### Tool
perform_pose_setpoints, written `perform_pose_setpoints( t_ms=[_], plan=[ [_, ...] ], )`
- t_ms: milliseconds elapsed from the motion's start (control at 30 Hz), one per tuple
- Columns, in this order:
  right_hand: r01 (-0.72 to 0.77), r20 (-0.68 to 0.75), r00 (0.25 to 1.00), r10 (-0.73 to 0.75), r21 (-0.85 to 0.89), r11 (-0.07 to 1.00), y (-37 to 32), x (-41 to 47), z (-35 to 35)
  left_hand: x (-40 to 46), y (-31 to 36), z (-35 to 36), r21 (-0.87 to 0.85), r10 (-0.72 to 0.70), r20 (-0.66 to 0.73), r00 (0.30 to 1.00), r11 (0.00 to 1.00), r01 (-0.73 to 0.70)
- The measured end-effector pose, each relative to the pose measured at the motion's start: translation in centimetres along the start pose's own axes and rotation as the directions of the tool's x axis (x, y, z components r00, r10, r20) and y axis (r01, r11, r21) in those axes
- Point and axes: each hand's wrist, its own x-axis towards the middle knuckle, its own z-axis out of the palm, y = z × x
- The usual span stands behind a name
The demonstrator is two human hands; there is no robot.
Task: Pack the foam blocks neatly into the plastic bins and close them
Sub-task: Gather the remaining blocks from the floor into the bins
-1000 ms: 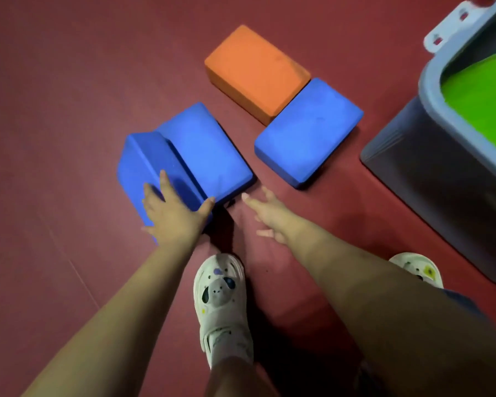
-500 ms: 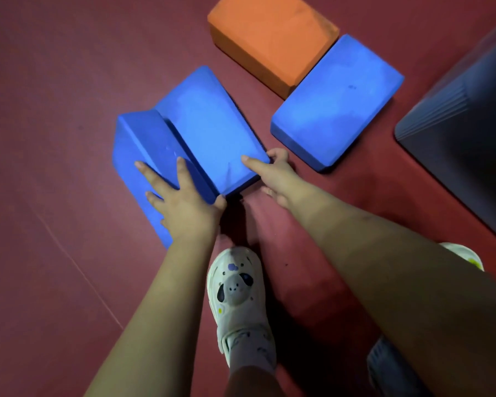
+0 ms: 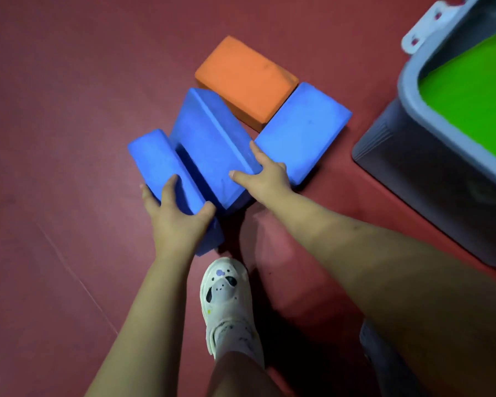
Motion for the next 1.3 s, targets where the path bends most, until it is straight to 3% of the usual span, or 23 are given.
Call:
perform_pose_setpoints(
  t_ms=[233,500,700,833,967,1033,1167,1300],
  plan=[
    [0.131,-0.234,0.965,-0.120,0.032,0.991,-2.7,-8.2,-12.5,-6.3,10.5,-3.1,-0.160,0.238,-0.019,0.971,0.958,-0.238],
    [0.265,-0.550,0.819,-0.164,0.109,0.958,-2.4,-20.9,-27.7,-16.9,22.8,-4.0,-0.269,0.562,0.039,0.826,0.802,-0.533],
    [0.237,-0.669,0.737,-0.095,0.125,0.963,2.5,-26.6,-39.3,-24.1,30.9,1.0,-0.347,0.673,0.036,0.739,0.702,-0.622],
    [0.131,-0.663,0.749,-0.013,0.129,0.983,6.3,-26.7,-45.0,-25.9,35.4,6.7,-0.318,0.722,0.019,0.692,0.660,-0.681],
    [-0.167,-0.654,0.740,0.158,0.049,0.985,8.9,-25.4,-47.4,-24.4,36.4,12.6,-0.103,0.697,0.234,0.677,0.711,-0.696],
    [-0.209,-0.683,0.711,0.168,0.023,0.978,8.9,-24.8,-47.3,-23.4,35.4,14.1,-0.053,0.665,0.345,0.662,0.718,-0.694],
    [-0.194,-0.721,0.693,-0.014,-0.206,0.959,7.5,-23.7,-45.4,-21.5,32.3,14.2,-0.054,0.663,0.429,0.613,0.697,-0.715],
    [-0.151,-0.699,0.694,-0.173,-0.377,0.914,4.5,-22.5,-41.9,-18.5,30.1,12.5,-0.084,0.603,0.363,0.710,0.780,-0.620]
  ],
)
